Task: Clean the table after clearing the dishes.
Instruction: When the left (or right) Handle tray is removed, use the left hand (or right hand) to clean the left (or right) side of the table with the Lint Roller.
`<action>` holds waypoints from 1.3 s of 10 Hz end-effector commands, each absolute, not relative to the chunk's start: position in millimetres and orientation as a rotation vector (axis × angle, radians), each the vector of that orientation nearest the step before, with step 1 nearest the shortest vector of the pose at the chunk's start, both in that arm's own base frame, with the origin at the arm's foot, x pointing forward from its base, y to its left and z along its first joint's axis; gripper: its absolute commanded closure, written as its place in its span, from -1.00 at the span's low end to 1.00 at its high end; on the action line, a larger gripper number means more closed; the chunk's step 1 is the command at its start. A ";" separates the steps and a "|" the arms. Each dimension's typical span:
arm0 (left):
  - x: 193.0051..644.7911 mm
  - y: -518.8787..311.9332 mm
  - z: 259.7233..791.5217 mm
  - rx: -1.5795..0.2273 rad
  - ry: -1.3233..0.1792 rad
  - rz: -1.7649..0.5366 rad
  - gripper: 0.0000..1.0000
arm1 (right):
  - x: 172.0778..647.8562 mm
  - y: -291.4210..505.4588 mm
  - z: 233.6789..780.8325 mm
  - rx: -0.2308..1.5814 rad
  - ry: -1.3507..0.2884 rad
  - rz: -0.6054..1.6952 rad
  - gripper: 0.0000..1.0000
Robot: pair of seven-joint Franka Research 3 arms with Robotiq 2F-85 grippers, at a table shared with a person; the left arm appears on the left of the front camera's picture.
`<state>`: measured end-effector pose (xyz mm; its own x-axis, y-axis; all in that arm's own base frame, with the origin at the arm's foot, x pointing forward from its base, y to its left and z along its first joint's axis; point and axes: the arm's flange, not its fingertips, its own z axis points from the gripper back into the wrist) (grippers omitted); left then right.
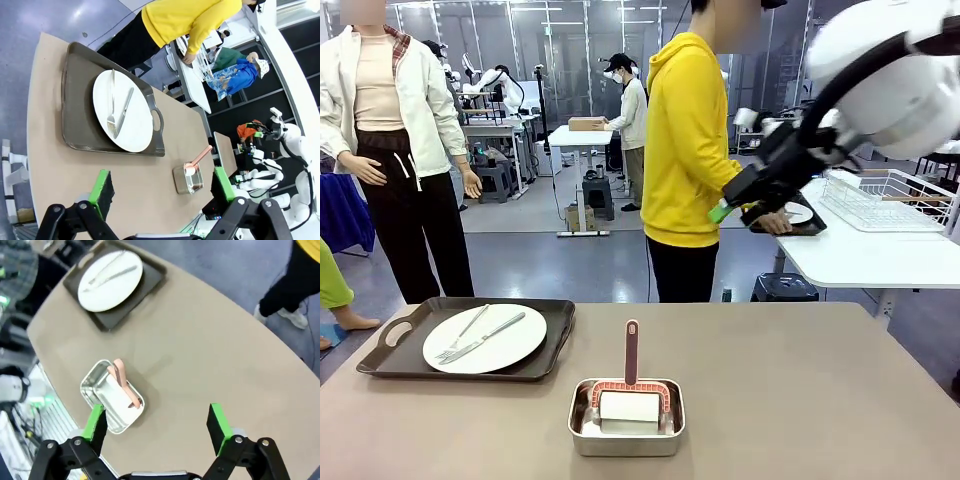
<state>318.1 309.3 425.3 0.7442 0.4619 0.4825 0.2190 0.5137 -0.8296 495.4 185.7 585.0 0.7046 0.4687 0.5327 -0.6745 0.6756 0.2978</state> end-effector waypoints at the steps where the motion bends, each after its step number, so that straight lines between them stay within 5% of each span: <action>1: 316.1 310.4 427.4 -1.055 -0.757 0.152 -1.00 | 519.3 223.6 590.1 0.427 -0.355 0.787 -1.00; 7: 316.1 310.4 427.4 -1.055 -0.757 0.152 -1.00 | 526.0 355.3 533.7 0.261 -0.160 1.237 -1.00; 13: 316.1 310.4 427.4 -1.055 -0.757 0.152 -1.00 | 500.7 393.1 479.8 0.241 0.007 1.434 -1.00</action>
